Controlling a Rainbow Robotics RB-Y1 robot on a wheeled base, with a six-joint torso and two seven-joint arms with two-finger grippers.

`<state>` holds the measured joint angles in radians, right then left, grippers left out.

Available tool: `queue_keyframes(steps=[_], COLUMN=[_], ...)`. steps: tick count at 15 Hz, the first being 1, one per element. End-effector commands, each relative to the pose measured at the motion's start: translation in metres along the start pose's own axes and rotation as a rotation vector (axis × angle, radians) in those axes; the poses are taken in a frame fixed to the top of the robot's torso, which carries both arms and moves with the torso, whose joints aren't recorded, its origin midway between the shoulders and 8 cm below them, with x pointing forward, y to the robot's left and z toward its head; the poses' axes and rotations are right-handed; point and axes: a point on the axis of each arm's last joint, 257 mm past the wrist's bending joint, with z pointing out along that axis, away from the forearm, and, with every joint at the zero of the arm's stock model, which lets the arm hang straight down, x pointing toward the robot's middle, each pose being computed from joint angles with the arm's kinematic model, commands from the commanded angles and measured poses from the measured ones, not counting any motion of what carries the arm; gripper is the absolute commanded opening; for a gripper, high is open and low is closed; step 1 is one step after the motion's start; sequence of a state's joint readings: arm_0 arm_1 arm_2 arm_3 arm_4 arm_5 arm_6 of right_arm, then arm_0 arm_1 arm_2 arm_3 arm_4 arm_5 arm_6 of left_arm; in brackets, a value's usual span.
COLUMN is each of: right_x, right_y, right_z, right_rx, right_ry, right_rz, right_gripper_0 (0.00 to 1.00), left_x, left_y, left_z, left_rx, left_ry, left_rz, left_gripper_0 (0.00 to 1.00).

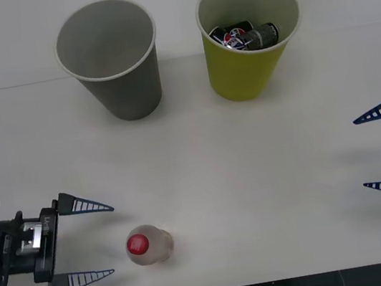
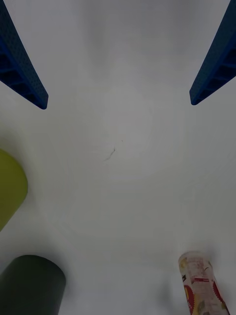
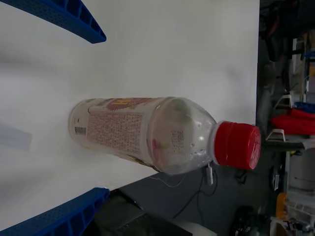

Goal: Put the can into the green bin and the plastic bottle into the gray bin

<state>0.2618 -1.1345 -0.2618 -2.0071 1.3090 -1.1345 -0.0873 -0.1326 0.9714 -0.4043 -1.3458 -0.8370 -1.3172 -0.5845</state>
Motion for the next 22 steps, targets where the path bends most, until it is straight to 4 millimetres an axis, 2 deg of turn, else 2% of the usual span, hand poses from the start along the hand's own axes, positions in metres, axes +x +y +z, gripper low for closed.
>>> queue_keyframes(steps=[1,11,18,19,20,21,22], right_x=[0.000,0.000,0.000,0.000,0.000,0.000,0.000], right_y=[0.000,0.000,0.000,0.000,0.000,0.000,0.000], right_z=[0.000,0.000,0.000,0.000,0.000,0.000,0.000], right_rx=[0.000,0.000,0.000,0.000,0.000,0.000,0.000], right_ry=[0.000,0.000,0.000,0.000,0.000,0.000,0.000], right_rz=[0.000,0.000,0.000,0.000,0.000,0.000,0.000], right_gripper_0=[1.00,1.00,1.00,1.00,1.00,1.00,1.00], left_x=[-0.001,-0.001,-0.002,-0.002,-0.003,-0.002,-0.003], left_y=[-0.004,-0.007,-0.011,-0.011,-0.011,-0.011,-0.011], left_z=[0.019,0.080,0.090,0.091,0.092,0.092,0.092], left_rx=[0.020,0.047,0.055,0.057,0.058,0.058,0.056], left_ry=[-0.021,-0.059,-0.064,-0.064,-0.067,-0.068,-0.070], left_rz=[-0.003,0.011,0.012,0.013,0.013,0.012,0.013], left_gripper_0=[1.00,1.00,1.00,0.79,0.32,0.00,0.00])
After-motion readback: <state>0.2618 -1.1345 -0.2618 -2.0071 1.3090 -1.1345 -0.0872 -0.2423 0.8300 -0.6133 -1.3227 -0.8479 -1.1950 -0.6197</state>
